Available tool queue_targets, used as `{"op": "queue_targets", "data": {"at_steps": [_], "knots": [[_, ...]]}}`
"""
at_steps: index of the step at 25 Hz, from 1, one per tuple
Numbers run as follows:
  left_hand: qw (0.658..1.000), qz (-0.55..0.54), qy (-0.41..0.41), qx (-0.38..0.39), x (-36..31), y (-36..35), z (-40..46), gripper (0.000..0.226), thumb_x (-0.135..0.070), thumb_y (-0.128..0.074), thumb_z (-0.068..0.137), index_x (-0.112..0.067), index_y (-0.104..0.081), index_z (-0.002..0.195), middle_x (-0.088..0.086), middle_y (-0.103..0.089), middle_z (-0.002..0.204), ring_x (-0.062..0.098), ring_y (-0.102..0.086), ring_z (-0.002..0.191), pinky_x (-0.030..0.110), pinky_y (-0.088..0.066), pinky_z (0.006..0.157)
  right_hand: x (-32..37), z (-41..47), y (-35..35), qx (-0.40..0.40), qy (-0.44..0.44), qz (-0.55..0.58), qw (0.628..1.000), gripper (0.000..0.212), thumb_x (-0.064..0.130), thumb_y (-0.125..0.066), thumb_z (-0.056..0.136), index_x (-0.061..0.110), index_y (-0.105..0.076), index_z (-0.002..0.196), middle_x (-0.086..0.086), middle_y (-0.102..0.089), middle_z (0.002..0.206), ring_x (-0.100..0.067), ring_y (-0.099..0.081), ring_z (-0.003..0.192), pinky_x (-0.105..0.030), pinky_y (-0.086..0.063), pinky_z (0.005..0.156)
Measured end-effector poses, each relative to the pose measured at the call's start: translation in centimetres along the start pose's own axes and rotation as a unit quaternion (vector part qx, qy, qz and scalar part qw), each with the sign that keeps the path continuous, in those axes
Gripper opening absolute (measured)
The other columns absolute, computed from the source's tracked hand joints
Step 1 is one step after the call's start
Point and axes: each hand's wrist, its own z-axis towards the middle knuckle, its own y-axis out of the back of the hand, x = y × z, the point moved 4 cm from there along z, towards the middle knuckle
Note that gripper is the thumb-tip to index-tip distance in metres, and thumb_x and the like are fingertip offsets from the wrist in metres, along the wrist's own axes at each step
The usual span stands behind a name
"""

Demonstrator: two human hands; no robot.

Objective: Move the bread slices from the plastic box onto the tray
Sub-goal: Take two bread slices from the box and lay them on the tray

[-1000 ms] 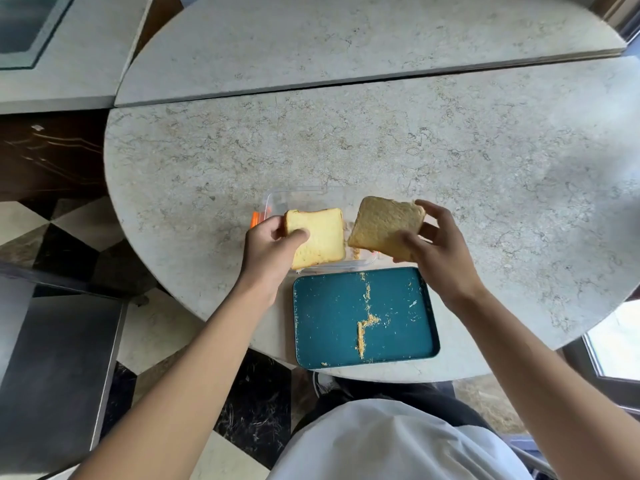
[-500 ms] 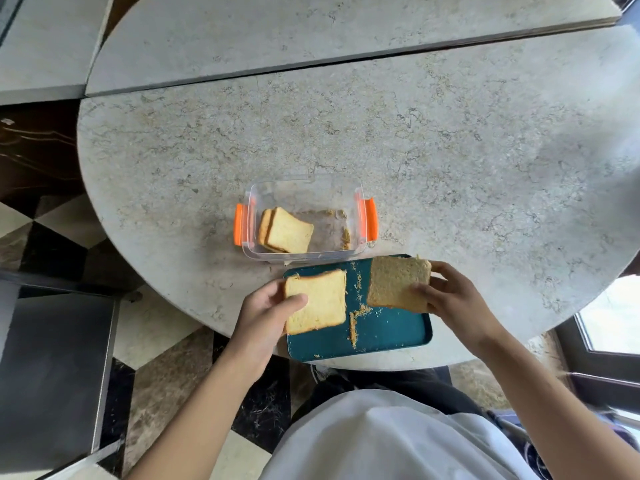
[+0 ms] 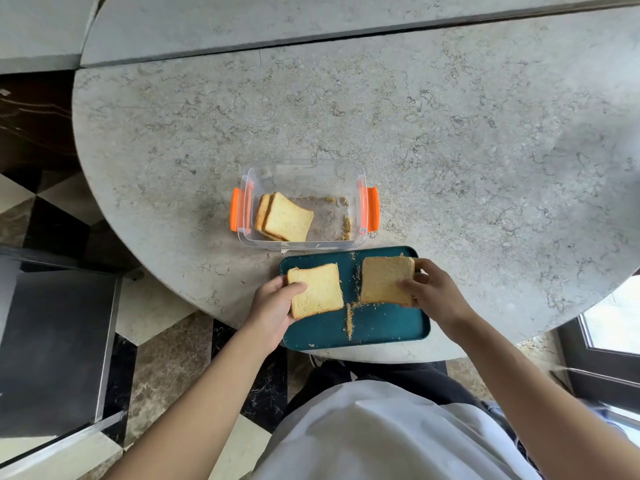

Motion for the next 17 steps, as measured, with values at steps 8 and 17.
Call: {"op": "queue_targets", "data": {"at_steps": [8,17], "knots": [[0.999,-0.001,0.01,-0.033,-1.4,-0.8,1.2,0.017,0.001,-0.064,0.091,-0.008,-0.07,0.104,0.014,-0.075,0.105,0.029,-0.071,0.099,0.036,-0.06,0.06,0.4,1.8,-0.3,-0.012,-0.012,-0.046,0.999,0.031,0.007,-0.063,0.092,0.013,-0.058,0.123,-0.014,-0.067,0.111,-0.028,-0.067,0.098,-0.039,-0.061,0.07],[0.994,0.092,-0.003,-0.055,-2.3,1.2,0.0,0.06,-0.004,-0.068,0.089,-0.005,-0.046,0.145,0.016,-0.064,0.13,0.025,-0.063,0.112,0.038,-0.053,0.094,2.1,0.5,0.4,-0.063,0.082,-0.258,0.961,0.052,0.018,-0.059,0.091,0.02,-0.049,0.142,0.001,-0.064,0.118,-0.016,-0.061,0.101,-0.026,-0.05,0.078]]}}
